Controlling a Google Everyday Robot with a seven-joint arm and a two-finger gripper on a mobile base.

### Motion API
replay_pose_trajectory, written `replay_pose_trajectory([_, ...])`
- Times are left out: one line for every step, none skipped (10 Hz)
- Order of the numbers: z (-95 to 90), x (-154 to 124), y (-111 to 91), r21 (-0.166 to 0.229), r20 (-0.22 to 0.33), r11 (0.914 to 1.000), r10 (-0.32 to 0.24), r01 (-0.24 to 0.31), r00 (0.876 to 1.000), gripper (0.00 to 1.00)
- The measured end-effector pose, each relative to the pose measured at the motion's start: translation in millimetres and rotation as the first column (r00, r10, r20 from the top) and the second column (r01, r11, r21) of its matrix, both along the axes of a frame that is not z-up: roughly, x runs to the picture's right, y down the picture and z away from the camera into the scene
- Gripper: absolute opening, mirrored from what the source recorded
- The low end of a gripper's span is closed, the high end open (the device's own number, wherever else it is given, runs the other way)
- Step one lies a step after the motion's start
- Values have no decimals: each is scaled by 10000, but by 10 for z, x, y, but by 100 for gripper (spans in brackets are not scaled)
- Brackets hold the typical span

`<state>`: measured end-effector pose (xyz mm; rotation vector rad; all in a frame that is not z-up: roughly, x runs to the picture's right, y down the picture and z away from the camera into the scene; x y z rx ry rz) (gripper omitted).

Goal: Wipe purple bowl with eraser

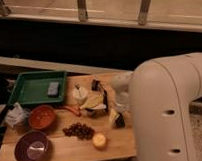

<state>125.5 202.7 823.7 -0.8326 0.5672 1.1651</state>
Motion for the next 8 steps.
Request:
replay_pose_trajectory([13, -14, -22, 69, -20, 10000, 53, -53, 10000, 80])
replay_pose_trajectory([36, -42, -32, 95, -15, 9999, 81, -81, 10000, 80])
replay_pose_trajectory([74, -86, -25, 69, -3, 10000, 62, -62, 10000, 80])
replay_pose_trajectory([107, -119, -10, 47, -24, 10000, 22, -21, 10000, 77])
replay_pose_trajectory([129, -128, 2, 47, -69, 10000, -40, 40, 10000, 73])
replay_pose_trajectory([192, -197, 22, 206, -234, 9994, -284, 288, 9993, 39])
replay_pose_trajectory([185, -209, 12, 271, -251, 9992, -291, 298, 9993, 29])
replay_pose_trajectory([177, -205, -1, 347, -270, 9989, -321, 330, 9991, 21])
